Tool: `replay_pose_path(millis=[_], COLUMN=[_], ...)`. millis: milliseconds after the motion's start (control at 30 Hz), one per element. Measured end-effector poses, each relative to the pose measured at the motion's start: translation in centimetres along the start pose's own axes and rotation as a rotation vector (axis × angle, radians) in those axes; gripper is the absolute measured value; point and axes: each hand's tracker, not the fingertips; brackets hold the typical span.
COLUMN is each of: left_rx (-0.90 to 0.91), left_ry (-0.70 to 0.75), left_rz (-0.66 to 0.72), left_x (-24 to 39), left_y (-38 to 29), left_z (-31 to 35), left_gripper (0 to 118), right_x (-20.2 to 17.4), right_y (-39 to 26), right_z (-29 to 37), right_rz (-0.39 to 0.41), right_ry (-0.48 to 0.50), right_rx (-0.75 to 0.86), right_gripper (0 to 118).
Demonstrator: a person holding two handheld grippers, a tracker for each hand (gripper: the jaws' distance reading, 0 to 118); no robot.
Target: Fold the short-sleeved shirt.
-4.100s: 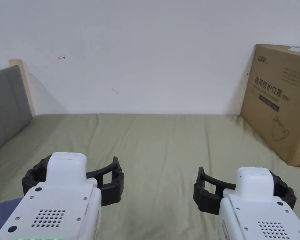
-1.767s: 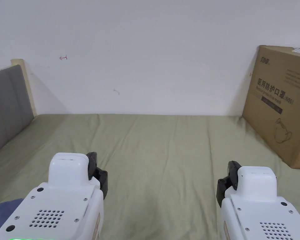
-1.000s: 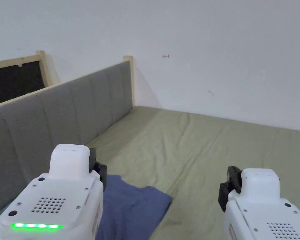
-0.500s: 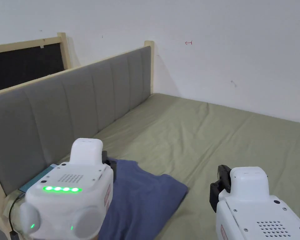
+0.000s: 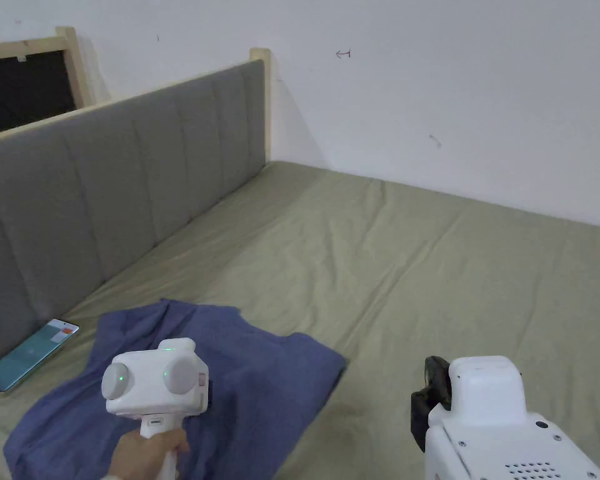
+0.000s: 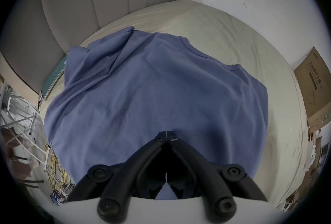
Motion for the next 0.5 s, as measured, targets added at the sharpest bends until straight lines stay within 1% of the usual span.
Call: replay_pose_path(millis=[33, 67, 100, 200, 267, 333, 367, 400, 467, 500], left_rx=[0.001, -0.002, -0.008, -0.018, -0.03, -0.029, -0.036, -0.053, -0.122, -0.128], left_ry=[-0.003, -0.009, -0.011, -0.023, 0.01, 0.012, 0.017, 0.02, -0.012, 0.008], left_rz=[0.001, 0.007, 0.01, -0.01, -0.029, -0.034, -0.033, -0.026, 0.029, 0.03], left_x=[0.1, 0.2, 0.2, 1.0, 1.3, 1.7, 1.7, 1.7, 1.7, 1.5], left_y=[0.3, 0.6, 0.8, 1.4, 1.7, 1.8, 1.9, 2.0, 1.8, 1.8], left_z=[-0.1, -0.1, -0.2, -0.2, -0.5, -0.9, -1.6, -2.1, -3.2, -3.9], left_gripper=[33, 64, 86, 88, 89, 100, 104, 103, 101, 97], right_x=[0.1, 0.3, 0.3, 0.3, 0.1, 0.1, 0.1, 0.1, 0.2, 0.2], right_y=[-0.1, -0.2, -0.2, -0.5, -0.8, -1.0, -1.1, -1.3, -1.6, -1.8], right_z=[-0.2, -0.3, -0.4, -0.5, -0.7, -0.9, -1.0, -1.2, -1.5, -1.6], right_rz=[-0.007, -0.013, -0.014, 0.006, 0.021, 0.02, 0.02, 0.023, 0.035, 0.039], right_ry=[-0.003, -0.001, 0.003, 0.017, 0.014, 0.021, 0.026, 0.029, 0.029, 0.025], right_rx=[-0.009, -0.015, -0.024, -0.047, -0.057, -0.072, -0.081, -0.09, -0.107, -0.117], right_gripper=[0, 0, 0, 0, 0, 0, 0, 0, 0, 0])
